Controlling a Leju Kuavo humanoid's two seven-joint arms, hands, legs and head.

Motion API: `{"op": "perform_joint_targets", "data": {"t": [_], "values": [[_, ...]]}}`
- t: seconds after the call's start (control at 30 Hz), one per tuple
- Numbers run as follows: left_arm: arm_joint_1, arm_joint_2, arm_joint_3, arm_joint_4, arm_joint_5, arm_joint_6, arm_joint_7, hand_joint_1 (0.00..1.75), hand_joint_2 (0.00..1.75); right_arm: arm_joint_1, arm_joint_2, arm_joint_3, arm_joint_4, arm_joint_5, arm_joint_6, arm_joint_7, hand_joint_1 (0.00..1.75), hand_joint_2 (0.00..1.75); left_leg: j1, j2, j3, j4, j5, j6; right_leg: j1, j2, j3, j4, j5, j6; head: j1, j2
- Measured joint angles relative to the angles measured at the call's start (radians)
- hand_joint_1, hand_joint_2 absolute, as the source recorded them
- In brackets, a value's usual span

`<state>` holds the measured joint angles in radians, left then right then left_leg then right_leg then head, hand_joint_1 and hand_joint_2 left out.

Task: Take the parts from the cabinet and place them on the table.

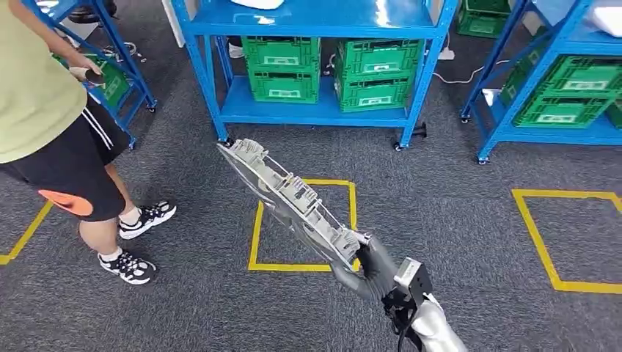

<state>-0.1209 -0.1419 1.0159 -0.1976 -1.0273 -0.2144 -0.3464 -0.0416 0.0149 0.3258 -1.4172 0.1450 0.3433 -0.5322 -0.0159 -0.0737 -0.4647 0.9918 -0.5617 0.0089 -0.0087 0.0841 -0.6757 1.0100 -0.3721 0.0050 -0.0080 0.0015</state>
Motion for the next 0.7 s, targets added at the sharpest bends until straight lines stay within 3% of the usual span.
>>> {"op": "perform_joint_targets", "data": {"t": [0.03, 0.07, 0.1, 0.13, 0.2, 0.23, 0.27, 0.3, 0.33, 0.37, 0.4, 0.43, 0.47, 0.5, 0.53, 0.57, 0.6, 0.63, 0.7], "values": [[0.0, 0.0, 0.0, 0.0, 0.0, 0.0, 0.002, 0.0, 1.75, 0.003, 0.0, 0.0, 0.0, 0.008, -0.004, -0.004, 1.75, 1.75, 0.0, 0.01, -0.007, -0.004, 0.013, 0.006, 0.001, 0.012, -0.003, -0.006, 0.014, 0.008, 0.0, 0.0], [0.0, -0.003, 0.0, 0.001, 0.002, -0.002, 0.0, 0.0, 1.75, 0.006, 0.0, 0.0, 0.0, 0.019, -0.012, -0.009, 1.75, 1.75, 0.015, 0.025, -0.014, -0.014, 0.029, 0.012, 0.001, 0.017, -0.012, -0.008, 0.021, 0.012, -0.001, 0.0], [0.0, -0.003, 0.0, 0.0, 0.008, -0.002, -0.003, 0.0, 1.75, 0.009, -0.001, 0.0, 0.0, 0.027, -0.021, -0.013, 1.75, 1.75, 0.013, 0.033, -0.026, -0.015, 0.037, 0.02, 0.006, -0.019, -0.024, 0.013, -0.021, 0.014, 0.002, 0.0], [-0.001, -0.003, 0.0, 0.0, 0.014, -0.002, -0.011, 0.0, 1.75, 0.009, -0.001, 0.001, 0.0, 0.035, -0.025, -0.012, 1.75, 1.75, 0.013, 0.042, -0.039, -0.015, 0.047, 0.026, 0.006, -0.047, -0.041, 0.061, -0.083, 0.017, 0.01, 0.0], [0.004, -0.004, 0.0, 0.0, 0.018, -0.002, -0.018, 0.0, 1.75, 0.01, -0.001, 0.001, 0.0, 0.043, -0.029, -0.008, 1.75, 1.75, 0.012, 0.061, -0.066, -0.014, 0.068, 0.026, 0.0, -0.071, -0.075, 0.21, -0.199, 0.027, 0.011, 0.0], [0.005, -0.004, 0.0, 0.0, 0.018, -0.002, -0.019, 0.0, 1.75, 0.012, -0.001, 0.001, 0.0, 0.044, -0.032, -0.008, 1.75, 1.75, 0.013, 0.07, -0.081, -0.013, 0.079, 0.025, -0.002, -0.075, -0.086, 0.281, -0.21, 0.032, 0.011, 0.0], [0.006, -0.004, 0.0, 0.0, 0.018, -0.002, -0.02, 0.0, 1.75, 0.014, -0.001, 0.001, 0.0, 0.045, -0.035, -0.008, 1.75, 1.75, 0.014, 0.077, -0.093, -0.011, 0.089, 0.023, -0.006, -0.076, -0.087, 0.322, -0.184, 0.036, 0.012, 0.0], [0.006, -0.004, 0.0, 0.0, 0.018, -0.002, -0.021, 0.0, 1.75, 0.014, -0.001, 0.001, 0.0, 0.045, -0.038, -0.007, 1.75, 1.75, 0.014, 0.084, -0.109, -0.007, 0.098, 0.02, -0.009, -0.077, -0.07, 0.326, -0.138, 0.039, 0.013, 0.0], [0.007, -0.004, 0.0, 0.001, 0.018, -0.002, -0.021, 0.0, 1.75, 0.013, -0.001, 0.001, 0.0, 0.047, -0.04, -0.007, 1.75, 1.75, 0.016, 0.088, -0.124, -0.001, 0.106, 0.016, -0.011, -0.079, -0.034, 0.294, -0.099, 0.04, 0.013, 0.0], [0.006, -0.004, 0.0, 0.001, 0.018, -0.002, -0.021, 0.0, 1.75, 0.013, -0.001, 0.001, 0.0, 0.051, -0.042, -0.008, 1.75, 1.75, 0.017, 0.09, -0.138, 0.007, 0.111, 0.011, -0.012, -0.081, 0.027, 0.224, -0.086, 0.041, 0.013, 0.0], [0.005, -0.004, 0.0, 0.001, 0.017, -0.002, -0.021, 0.0, 1.75, 0.013, -0.001, 0.001, 0.0, 0.055, -0.044, -0.008, 1.75, 1.75, 0.018, 0.092, -0.146, 0.017, 0.114, 0.006, -0.013, -0.083, 0.102, 0.132, -0.108, 0.04, 0.014, 0.0], [0.004, -0.005, 0.0, 0.001, 0.016, -0.002, -0.02, 0.0, 1.75, 0.012, 0.0, 0.001, 0.0, 0.058, -0.048, -0.007, 1.75, 1.75, 0.013, 0.093, -0.158, 0.031, 0.114, 0.001, -0.007, -0.083, 0.177, 0.027, -0.158, 0.035, 0.018, 0.0], [0.002, -0.005, 0.0, 0.001, 0.014, -0.002, -0.019, 0.0, 1.75, 0.011, 0.0, 0.001, 0.0, 0.061, -0.053, -0.007, 1.75, 1.75, 0.012, 0.094, -0.163, 0.038, 0.118, -0.006, -0.006, -0.083, 0.191, -0.006, -0.19, 0.018, 0.017, 0.0], [-0.001, -0.006, 0.0, 0.001, 0.014, -0.001, -0.016, 0.0, 1.75, 0.012, 0.0, 0.001, 0.0, 0.063, -0.059, -0.006, 1.75, 1.75, 0.013, 0.093, -0.165, 0.037, 0.126, -0.013, -0.004, -0.083, 0.185, -0.004, -0.186, 0.012, 0.016, 0.0], [-0.002, -0.005, 0.0, 0.0, 0.014, -0.001, -0.012, 0.0, 1.75, 0.015, 0.001, 0.001, -0.001, 0.065, -0.064, -0.005, 1.75, 1.75, 0.01, 0.092, -0.169, 0.039, 0.111, 0.001, -0.008, -0.086, 0.182, -0.006, -0.186, 0.015, 0.016, 0.0], [0.0, -0.005, 0.0, 0.0, 0.014, 0.0, -0.009, 0.0, 1.75, 0.017, 0.002, 0.001, -0.001, 0.067, -0.07, -0.003, 1.75, 1.75, 0.011, 0.091, -0.17, 0.038, 0.114, 0.016, -0.006, -0.086, 0.181, -0.006, -0.183, 0.01, 0.015, 0.0], [0.001, -0.005, 0.0, 0.001, 0.014, 0.0, -0.009, 0.0, 1.75, 0.018, 0.003, 0.001, -0.001, 0.069, -0.074, -0.002, 1.75, 1.75, 0.012, 0.09, -0.168, 0.031, 0.128, 0.014, -0.003, -0.086, 0.181, -0.006, -0.18, 0.005, 0.014, 0.0], [0.0, -0.005, 0.0, 0.001, 0.014, 0.0, -0.009, 0.0, 1.75, 0.02, 0.003, 0.001, -0.002, 0.07, -0.075, -0.002, 1.75, 1.75, 0.014, 0.09, -0.168, 0.026, 0.135, -0.002, -0.002, -0.086, 0.178, -0.006, -0.176, 0.0, 0.014, 0.0], [-0.001, -0.006, 0.0, 0.001, 0.014, 0.0, -0.009, 0.0, 1.75, 0.02, 0.003, 0.001, -0.002, 0.07, -0.076, -0.002, 1.75, 1.75, 0.016, 0.089, -0.169, 0.017, 0.152, -0.017, -0.001, -0.085, 0.171, -0.005, -0.169, -0.003, 0.014, 0.0]]}}
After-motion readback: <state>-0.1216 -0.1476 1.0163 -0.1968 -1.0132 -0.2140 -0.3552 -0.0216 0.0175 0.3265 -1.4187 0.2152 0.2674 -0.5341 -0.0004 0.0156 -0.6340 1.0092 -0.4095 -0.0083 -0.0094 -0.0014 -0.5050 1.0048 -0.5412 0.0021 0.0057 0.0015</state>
